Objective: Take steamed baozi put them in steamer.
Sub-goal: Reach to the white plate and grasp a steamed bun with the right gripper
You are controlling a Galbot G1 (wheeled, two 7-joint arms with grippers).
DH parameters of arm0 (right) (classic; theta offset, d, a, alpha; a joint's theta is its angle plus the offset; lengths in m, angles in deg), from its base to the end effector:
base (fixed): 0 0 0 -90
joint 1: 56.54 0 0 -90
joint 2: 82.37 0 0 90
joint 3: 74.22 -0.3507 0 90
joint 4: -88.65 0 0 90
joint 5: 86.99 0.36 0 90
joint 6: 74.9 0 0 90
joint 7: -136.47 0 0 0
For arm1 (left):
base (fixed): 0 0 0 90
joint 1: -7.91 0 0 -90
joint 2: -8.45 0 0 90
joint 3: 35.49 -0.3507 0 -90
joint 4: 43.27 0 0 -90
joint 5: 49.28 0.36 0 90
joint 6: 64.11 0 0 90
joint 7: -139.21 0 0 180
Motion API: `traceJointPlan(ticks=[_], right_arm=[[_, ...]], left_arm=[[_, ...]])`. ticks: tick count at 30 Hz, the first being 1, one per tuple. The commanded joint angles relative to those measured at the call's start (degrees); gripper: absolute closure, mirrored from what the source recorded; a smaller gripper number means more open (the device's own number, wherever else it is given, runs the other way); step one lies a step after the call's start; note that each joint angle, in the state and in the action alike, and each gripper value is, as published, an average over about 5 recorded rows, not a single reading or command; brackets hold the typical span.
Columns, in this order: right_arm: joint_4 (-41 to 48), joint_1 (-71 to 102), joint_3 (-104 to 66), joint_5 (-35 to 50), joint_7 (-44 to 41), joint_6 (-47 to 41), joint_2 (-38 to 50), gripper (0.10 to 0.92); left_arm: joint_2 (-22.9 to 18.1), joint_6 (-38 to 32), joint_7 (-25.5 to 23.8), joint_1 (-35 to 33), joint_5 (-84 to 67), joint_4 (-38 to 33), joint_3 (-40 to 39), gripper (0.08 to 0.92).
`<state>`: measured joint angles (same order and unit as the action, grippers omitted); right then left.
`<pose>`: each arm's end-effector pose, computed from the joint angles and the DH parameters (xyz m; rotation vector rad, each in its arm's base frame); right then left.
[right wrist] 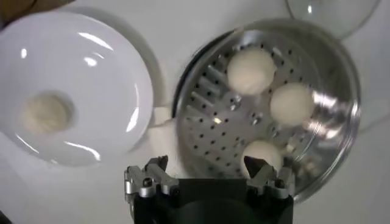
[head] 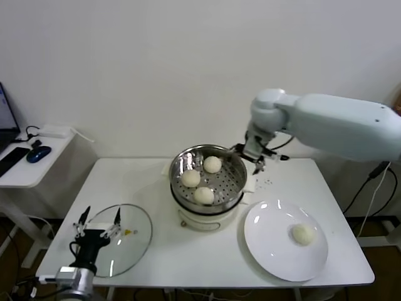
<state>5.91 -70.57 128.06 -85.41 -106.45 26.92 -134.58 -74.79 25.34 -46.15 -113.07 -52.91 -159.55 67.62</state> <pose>0.5330 0.0184 -0.0064 1.7257 -0.7609 2.1485 0.1762 0.0952 -0.3173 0.0804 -3.0715 -0.2268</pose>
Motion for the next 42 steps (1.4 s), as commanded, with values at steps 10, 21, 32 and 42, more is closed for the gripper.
traceJointPlan(ticks=[10,21,32,42], right_arm=[[1.02,25.36,-12.36,5.34,4.16,-21.49,30.53,0.203],[1.08,44.71,-26.03,4.71,4.66,-24.7,32.48,0.203],[5.07,45.85,-27.59,5.03,4.09,-24.46,28.34,0.203],[7.76,42.48,-23.68,5.76,4.69,-24.7,23.31,0.203]], left_arm=[[1.68,-3.71,-3.5,-1.66,-2.84,-0.17,-0.57,0.177],[1.19,-4.21,-4.55,-2.47,-2.27,-0.85,-0.6,0.177],[0.77,-4.26,-4.14,-2.77,-1.52,0.13,-0.58,0.177],[0.52,-4.22,-3.97,-2.68,-1.24,0.69,-0.48,0.177]])
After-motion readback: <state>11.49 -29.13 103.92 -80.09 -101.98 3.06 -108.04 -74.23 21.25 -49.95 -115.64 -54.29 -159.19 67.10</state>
